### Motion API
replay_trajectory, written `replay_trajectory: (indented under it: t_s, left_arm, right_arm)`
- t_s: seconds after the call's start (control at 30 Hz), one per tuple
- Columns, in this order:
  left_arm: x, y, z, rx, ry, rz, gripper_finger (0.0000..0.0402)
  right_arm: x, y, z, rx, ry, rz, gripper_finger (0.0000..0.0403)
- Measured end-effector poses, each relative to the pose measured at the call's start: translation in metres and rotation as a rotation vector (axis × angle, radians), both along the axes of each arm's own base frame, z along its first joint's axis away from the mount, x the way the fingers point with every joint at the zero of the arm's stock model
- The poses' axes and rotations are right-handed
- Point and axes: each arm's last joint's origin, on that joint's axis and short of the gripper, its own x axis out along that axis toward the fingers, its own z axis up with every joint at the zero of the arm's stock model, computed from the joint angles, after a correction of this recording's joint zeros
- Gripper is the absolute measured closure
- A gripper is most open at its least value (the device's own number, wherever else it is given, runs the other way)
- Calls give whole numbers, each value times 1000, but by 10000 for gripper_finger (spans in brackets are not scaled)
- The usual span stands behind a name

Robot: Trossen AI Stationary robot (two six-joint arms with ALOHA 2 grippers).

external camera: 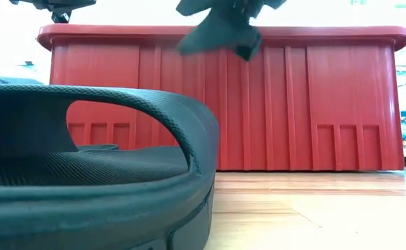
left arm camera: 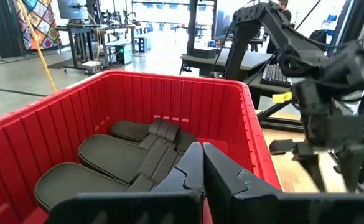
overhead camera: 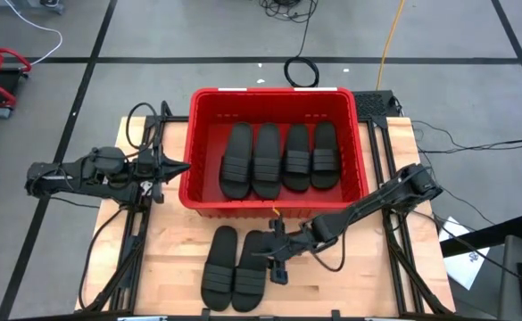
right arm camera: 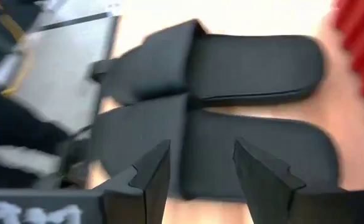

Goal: Pick and place slides into bin
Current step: Put the right black slipper into the bin

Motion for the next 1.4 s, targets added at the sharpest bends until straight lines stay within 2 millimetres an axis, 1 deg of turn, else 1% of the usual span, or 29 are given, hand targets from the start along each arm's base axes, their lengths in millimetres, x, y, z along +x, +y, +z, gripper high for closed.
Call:
replay_trajectory:
  t_s: [0.07, 0.17, 0.27, 0.37, 0.5, 0.63, 0.73, 0.87, 0.97, 1.2, 1.3, 1.4]
  left_arm:
    - [0, 0, 0, -1, 0, 0, 395]
    - [0, 0, 0, -1, 0, 0, 387]
    - [0, 0, 0, -1, 0, 0, 386]
    - [0, 0, 0, -1, 2, 0, 395]
    - [0, 0, -1, -5, 6, 0, 398]
    - [0, -1, -1, -11, 12, -24, 388]
    - [0, -1, -3, -11, 29, -35, 386]
    - [0, -2, -4, -14, 38, -54, 394]
    - [0, -2, -4, -14, 43, -60, 400]
    - [-1, -2, -6, -14, 62, -60, 384]
    - [-1, -2, -6, -13, 62, -60, 383]
    - [-1, -2, -6, -10, 63, -60, 382]
  right_arm:
    - [-1, 5, -2, -58, -34, -53, 239]
    - [-1, 13, 4, -89, -118, -101, 239]
    - [-3, 18, 7, -99, -146, -96, 239]
    - [0, 20, -4, -90, -114, -113, 239]
    - [3, 15, -29, -15, -47, -91, 239]
    - [10, 5, -30, 155, -93, -49, 239]
    - [11, 4, -32, 221, -100, -1, 238]
    - [9, 5, -34, 242, -77, 17, 238]
    - [9, 8, -41, 263, -51, 19, 238]
    - [13, 14, -65, 284, -8, -8, 238]
    - [15, 12, -68, 285, -7, -22, 236]
    - [17, 12, -70, 280, -22, -30, 225]
